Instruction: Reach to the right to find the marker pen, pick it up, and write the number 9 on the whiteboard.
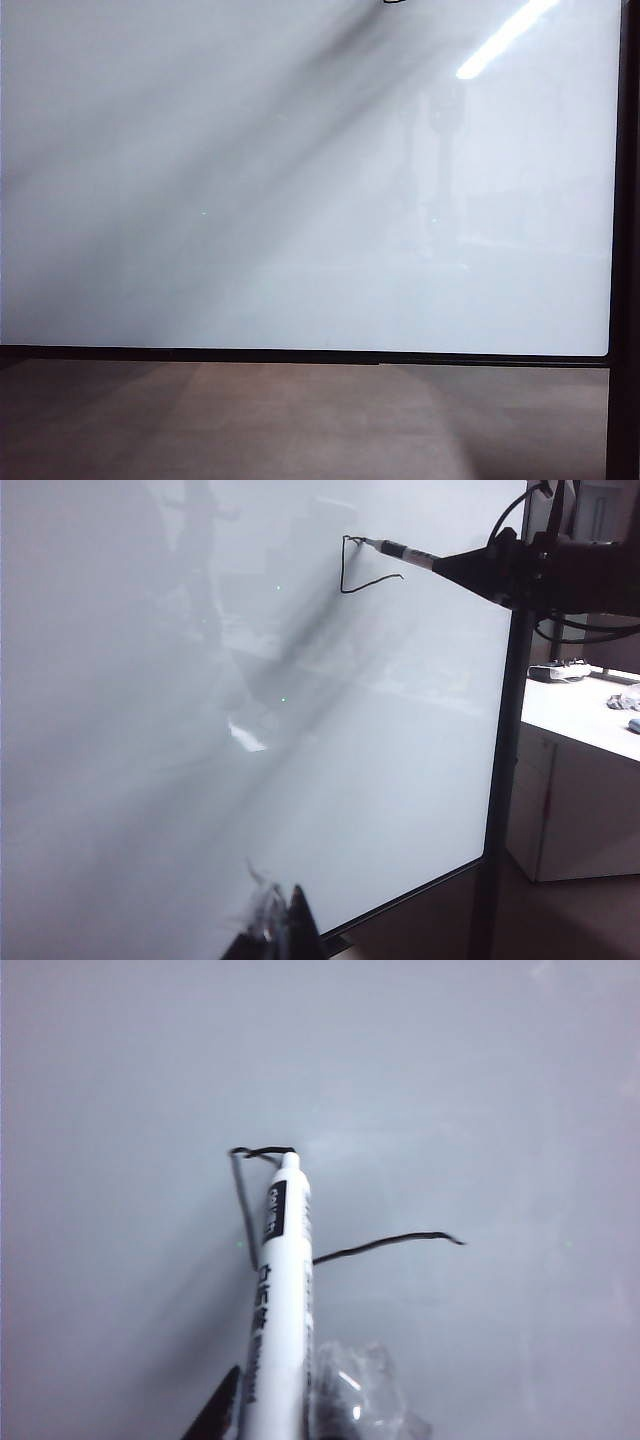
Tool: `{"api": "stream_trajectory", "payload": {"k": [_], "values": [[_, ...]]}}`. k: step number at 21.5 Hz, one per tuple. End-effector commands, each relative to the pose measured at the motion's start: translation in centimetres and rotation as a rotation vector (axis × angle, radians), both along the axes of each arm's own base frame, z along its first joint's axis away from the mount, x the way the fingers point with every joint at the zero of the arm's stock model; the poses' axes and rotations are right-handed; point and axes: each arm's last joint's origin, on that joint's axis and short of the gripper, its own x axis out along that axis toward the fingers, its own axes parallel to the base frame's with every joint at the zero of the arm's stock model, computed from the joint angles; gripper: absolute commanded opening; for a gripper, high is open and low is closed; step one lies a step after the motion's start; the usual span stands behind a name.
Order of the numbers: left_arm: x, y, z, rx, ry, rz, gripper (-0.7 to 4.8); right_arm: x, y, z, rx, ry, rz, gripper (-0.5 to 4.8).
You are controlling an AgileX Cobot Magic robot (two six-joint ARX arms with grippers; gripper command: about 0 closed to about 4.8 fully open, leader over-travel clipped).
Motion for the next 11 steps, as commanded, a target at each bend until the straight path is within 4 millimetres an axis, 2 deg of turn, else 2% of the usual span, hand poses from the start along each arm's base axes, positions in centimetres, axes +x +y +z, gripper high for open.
{"api": "stream_trajectory", "payload": {"k": [1,5,8,11], "values": [[0.0,0.0,0.1,-0.005,-0.007,-0.007,-0.05,0.1,-1.4,0.2,0.011,0.005,-0.083,-0.02],[0.0,0.0,0.1,-0.004,-0.005,-0.007,-0.05,0.2,-2.4,0.3,0.008,0.009,-0.106,-0.02],[0.0,0.0,0.1,-0.005,-0.005,-0.007,-0.05,0.3,-2.4,0.0,0.001,0.028,-0.105,-0.02],[0.0,0.0,0.1,-0.004,-0.005,-0.007,-0.05,0.5,-2.2,-1.5,-0.009,0.075,-0.094,-0.02]]}}
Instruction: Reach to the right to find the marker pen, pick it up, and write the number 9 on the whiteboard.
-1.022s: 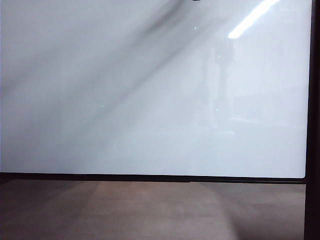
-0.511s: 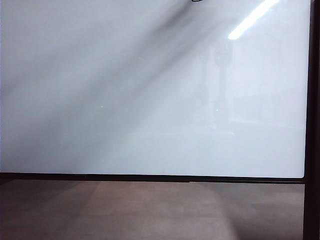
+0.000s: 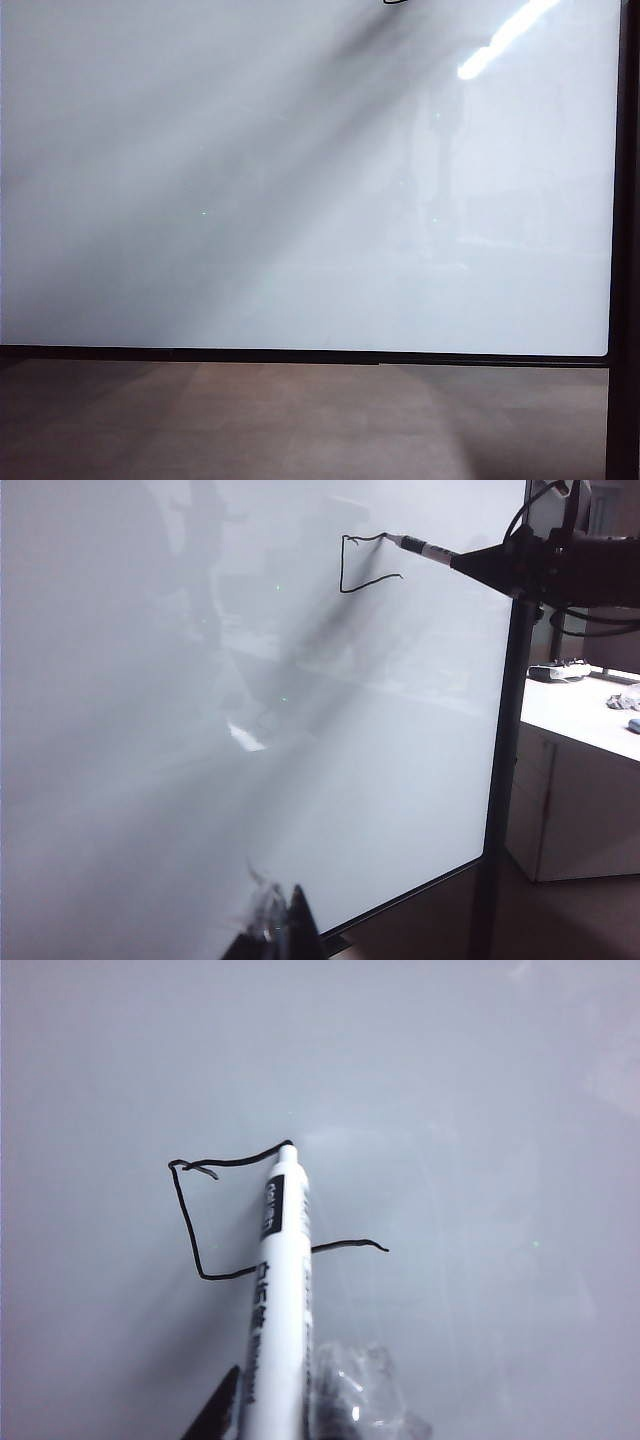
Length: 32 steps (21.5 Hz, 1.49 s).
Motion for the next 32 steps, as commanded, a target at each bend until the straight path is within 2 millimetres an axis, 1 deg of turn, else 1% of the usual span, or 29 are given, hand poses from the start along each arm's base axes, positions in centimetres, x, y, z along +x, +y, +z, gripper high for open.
{"api": "stream_trajectory", "payload": {"k": [1,2,6,19,23,30,32], "values": [[0.0,0.0,0.1,-0.005,-0.006,-0.007,-0.05,0.5,-0.3,-2.0,-0.005,0.077,-0.056,-0.02],[0.0,0.0,0.1,-0.005,-0.006,-0.007,-0.05,0.6,-0.2,-2.8,-0.009,0.099,-0.053,-0.02],[0.0,0.0,0.1,-0.004,-0.006,-0.007,-0.05,0.6,0.0,-4.5,-0.020,0.138,-0.046,-0.02],[0.0,0.0,0.1,-0.004,-0.006,-0.007,-0.05,0.5,0.2,-7.8,-0.012,0.224,-0.021,-0.02],[0.0,0.0,0.1,-0.004,-0.006,-0.007,-0.05,0.4,0.6,-8.3,-0.014,0.234,-0.007,-0.02],[0.0,0.0,0.1,-0.005,-0.007,-0.007,-0.05,0.2,1.3,-8.2,-0.007,0.220,0.013,-0.02],[0.0,0.0,0.1,-0.005,-0.006,-0.007,-0.05,0.1,1.7,-8.1,-0.004,0.213,0.027,-0.02]]}}
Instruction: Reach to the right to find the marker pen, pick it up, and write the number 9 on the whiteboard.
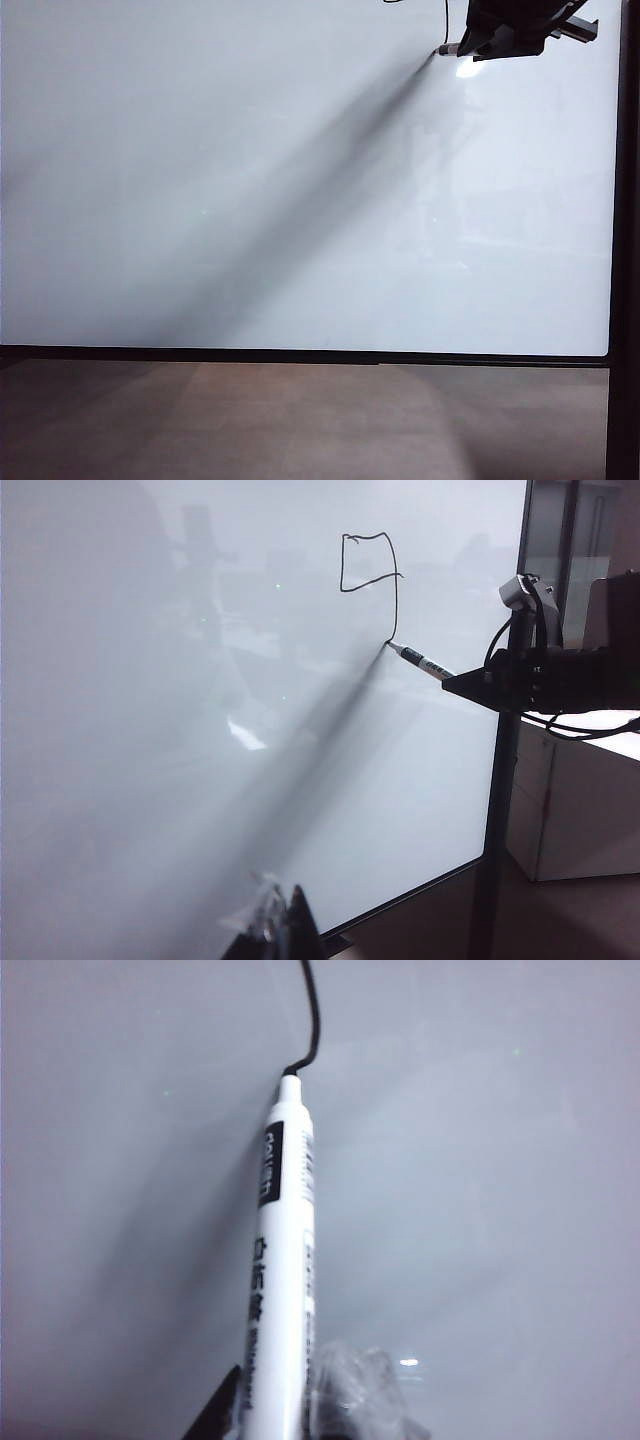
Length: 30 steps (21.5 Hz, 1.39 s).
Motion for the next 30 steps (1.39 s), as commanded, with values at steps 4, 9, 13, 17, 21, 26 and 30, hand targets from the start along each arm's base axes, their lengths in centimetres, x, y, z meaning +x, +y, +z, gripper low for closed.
{"api": "stream_trajectory", "payload": {"k": [4,9,13,17,21,26,30], "values": [[0.0,0.0,0.1,-0.005,-0.007,-0.007,-0.05,-0.4,1.5,0.6,0.025,-0.048,0.044,-0.03],[0.0,0.0,0.1,-0.006,-0.008,-0.007,-0.05,-0.4,3.1,0.3,0.040,-0.064,0.088,-0.03],[0.0,0.0,0.1,-0.006,-0.008,-0.007,-0.05,-0.3,4.1,-0.3,0.056,-0.049,0.109,-0.03],[0.0,0.0,0.1,-0.006,-0.007,-0.007,-0.05,-0.3,4.3,-0.2,0.059,-0.060,0.099,-0.03],[0.0,0.0,0.1,-0.006,-0.008,-0.007,-0.05,-0.3,4.3,-0.1,0.063,-0.070,0.097,-0.03],[0.0,0.0,0.1,-0.006,-0.008,-0.007,-0.05,-0.1,4.3,-0.1,0.067,-0.084,0.086,-0.03],[0.0,0.0,0.1,-0.006,-0.008,-0.007,-0.05,0.2,4.4,-0.1,0.067,-0.086,0.083,-0.03]]}}
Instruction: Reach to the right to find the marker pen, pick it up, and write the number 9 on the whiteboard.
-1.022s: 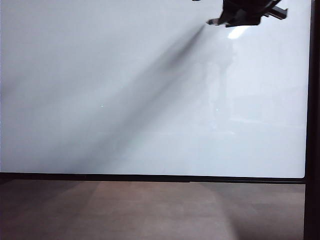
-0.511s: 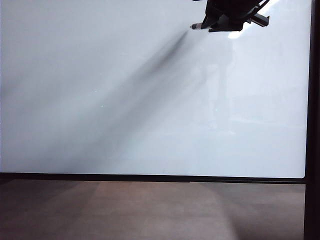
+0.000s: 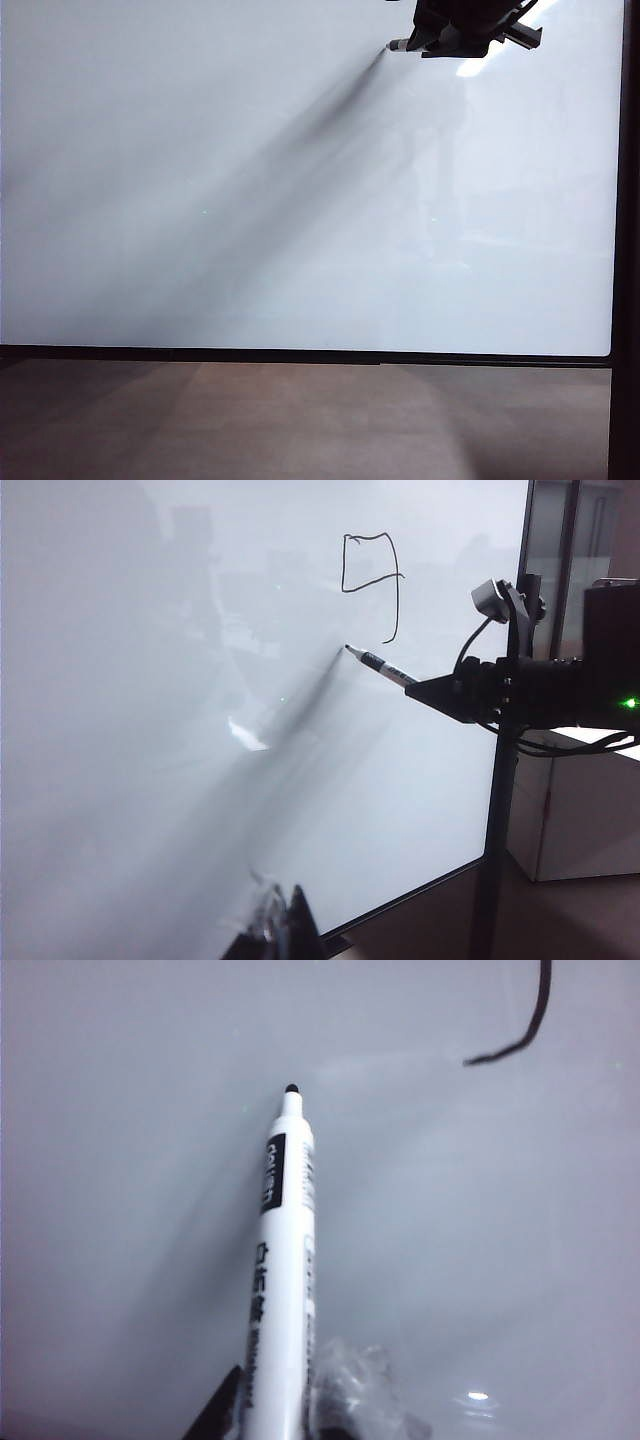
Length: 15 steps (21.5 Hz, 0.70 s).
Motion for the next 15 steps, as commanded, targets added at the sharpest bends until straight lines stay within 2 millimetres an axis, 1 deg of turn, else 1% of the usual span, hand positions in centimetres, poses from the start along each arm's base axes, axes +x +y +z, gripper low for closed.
{"api": "stream_trajectory", "payload": {"k": [1,9,15], "values": [[0.0,0.0,0.1,-0.005,-0.007,-0.005,-0.05,0.3,0.1,0.5,0.015,-0.026,-0.008,-0.03],[0.0,0.0,0.1,-0.005,-0.007,-0.006,-0.05,0.7,0.1,-0.1,0.004,-0.004,-0.035,-0.02],[0.0,0.0,0.1,-0.005,-0.006,-0.005,-0.05,1.1,-1.3,-0.2,-0.005,0.020,-0.075,-0.02]]}}
